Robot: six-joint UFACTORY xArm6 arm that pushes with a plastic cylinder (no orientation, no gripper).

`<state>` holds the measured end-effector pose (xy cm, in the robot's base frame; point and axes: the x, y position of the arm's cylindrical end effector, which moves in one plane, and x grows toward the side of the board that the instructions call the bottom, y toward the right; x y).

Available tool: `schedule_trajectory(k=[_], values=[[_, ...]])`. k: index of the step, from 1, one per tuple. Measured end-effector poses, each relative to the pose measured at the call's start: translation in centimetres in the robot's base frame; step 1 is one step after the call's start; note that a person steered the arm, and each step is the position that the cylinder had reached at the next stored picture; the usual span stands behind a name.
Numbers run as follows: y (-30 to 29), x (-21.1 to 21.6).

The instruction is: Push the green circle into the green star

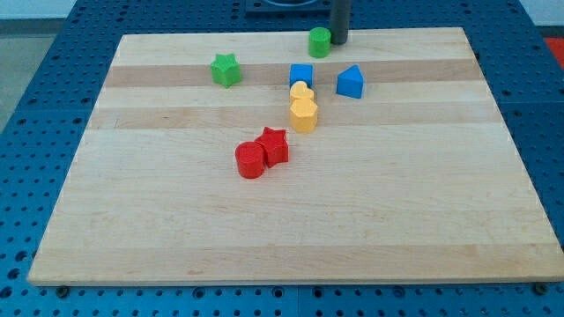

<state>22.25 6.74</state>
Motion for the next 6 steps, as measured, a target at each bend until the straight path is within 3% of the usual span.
schedule_trajectory(k=[2,6], values=[[-5.0,4.1],[-9.3,1.5]])
